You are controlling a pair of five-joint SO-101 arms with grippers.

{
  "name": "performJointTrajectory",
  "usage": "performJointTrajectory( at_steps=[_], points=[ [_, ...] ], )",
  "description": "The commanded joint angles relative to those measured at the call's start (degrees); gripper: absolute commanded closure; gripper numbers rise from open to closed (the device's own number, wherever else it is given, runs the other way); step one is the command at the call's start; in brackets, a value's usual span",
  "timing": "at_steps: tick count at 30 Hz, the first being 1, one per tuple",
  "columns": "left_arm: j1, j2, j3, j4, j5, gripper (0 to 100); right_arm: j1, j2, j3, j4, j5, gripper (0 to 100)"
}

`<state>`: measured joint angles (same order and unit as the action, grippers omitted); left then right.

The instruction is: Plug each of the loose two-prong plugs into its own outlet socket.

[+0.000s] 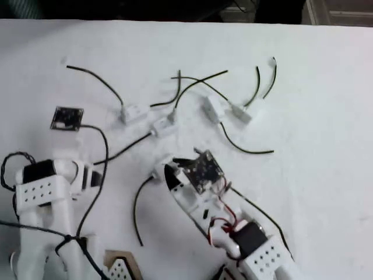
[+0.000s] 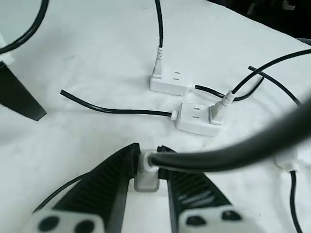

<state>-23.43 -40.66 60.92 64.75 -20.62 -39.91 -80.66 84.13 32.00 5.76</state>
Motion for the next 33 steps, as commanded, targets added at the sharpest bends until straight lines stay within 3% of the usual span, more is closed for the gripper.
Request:
performJointTrajectory(
  at_steps=[1,7,13,33],
  points=[
    [-0.57,-1.10,2.99,-3.87,-0.53,74,1.19,12.97,-9.41,-2.07,0.26,98.1],
    [-0.66,-1.10,3.87,-4.66,-0.62,74,2.42,33.54,-20.04,-2.59,0.26,98.1],
    [-1.54,-1.10,3.87,-4.66,-0.62,74,5.41,46.02,-21.63,-11.47,0.26,98.1],
    [-1.80,-1.10,3.87,-4.66,-0.70,74,8.13,57.10,-21.19,-21.05,0.62,98.1]
  ],
)
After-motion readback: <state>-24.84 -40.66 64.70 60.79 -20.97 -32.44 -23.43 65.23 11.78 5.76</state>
